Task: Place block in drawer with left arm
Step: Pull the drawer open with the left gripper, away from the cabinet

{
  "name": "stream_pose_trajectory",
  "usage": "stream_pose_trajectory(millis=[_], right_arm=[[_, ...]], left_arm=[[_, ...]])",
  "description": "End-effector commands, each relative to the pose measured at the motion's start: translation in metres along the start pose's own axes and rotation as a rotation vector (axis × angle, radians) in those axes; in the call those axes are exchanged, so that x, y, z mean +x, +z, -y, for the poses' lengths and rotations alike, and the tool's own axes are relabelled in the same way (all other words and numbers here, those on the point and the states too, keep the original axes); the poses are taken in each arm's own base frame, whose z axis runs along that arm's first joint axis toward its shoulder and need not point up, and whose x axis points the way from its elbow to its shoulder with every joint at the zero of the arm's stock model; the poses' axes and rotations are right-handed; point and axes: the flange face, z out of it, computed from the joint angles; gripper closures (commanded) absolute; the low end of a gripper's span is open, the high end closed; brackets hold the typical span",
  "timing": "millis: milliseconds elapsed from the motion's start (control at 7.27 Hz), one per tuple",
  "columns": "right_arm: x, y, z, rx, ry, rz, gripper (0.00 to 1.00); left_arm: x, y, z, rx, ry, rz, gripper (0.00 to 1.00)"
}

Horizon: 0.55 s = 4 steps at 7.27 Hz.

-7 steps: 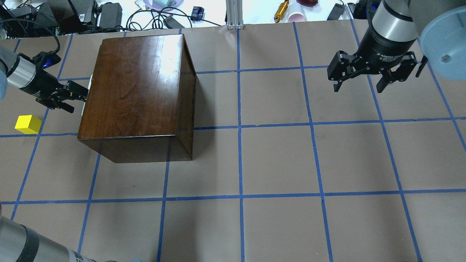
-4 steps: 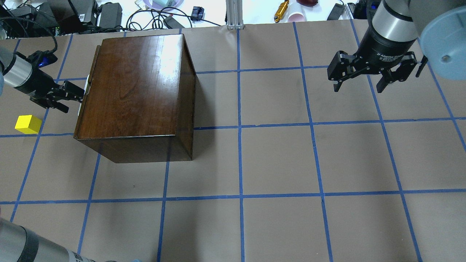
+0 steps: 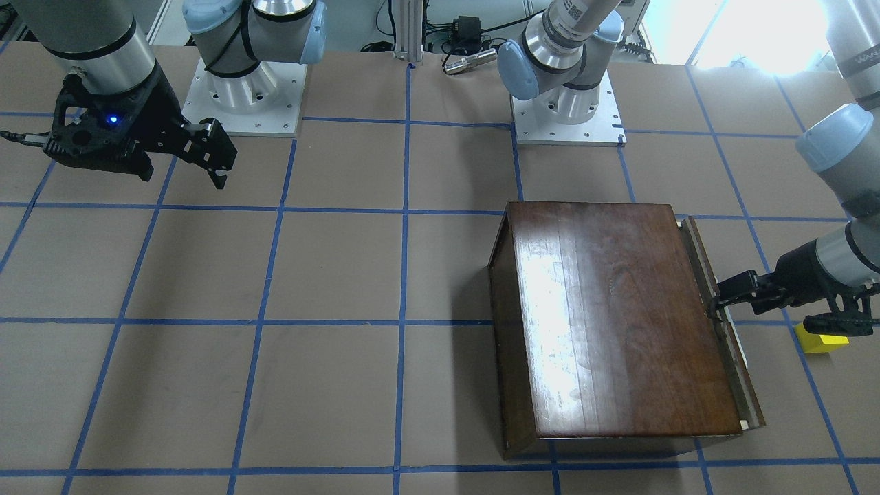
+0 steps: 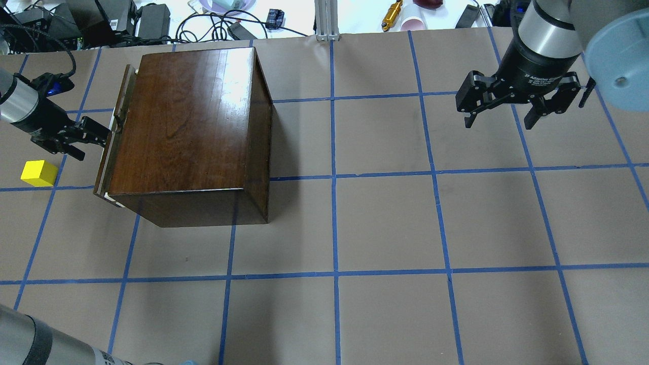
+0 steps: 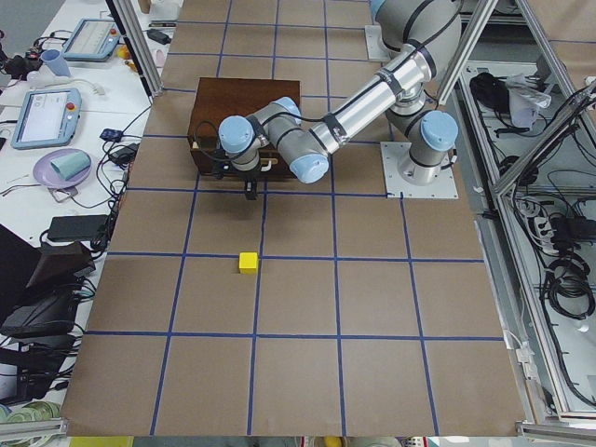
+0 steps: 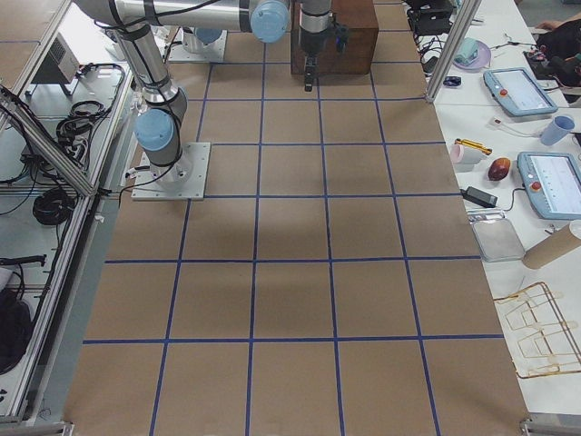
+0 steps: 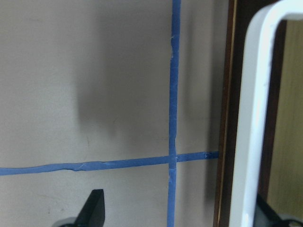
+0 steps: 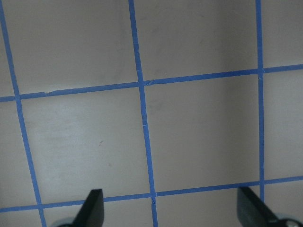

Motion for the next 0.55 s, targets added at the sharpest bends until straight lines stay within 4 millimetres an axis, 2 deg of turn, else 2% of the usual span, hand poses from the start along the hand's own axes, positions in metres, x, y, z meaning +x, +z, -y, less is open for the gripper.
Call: stream_pose_trajectory(millis=[0, 413], right_arm=[[0.0000, 0.0000, 0.0000, 0.000, 0.000, 0.000, 0.00], [0.0000, 0.0000, 0.0000, 0.000, 0.000, 0.000, 0.00]], left_arm=[[-0.0183, -0.0074, -0.0064, 0.013, -0.006, 0.004, 0.01], [-0.0215, -0.0148, -0.0045, 0.023, -0.007, 0.010, 0.01]])
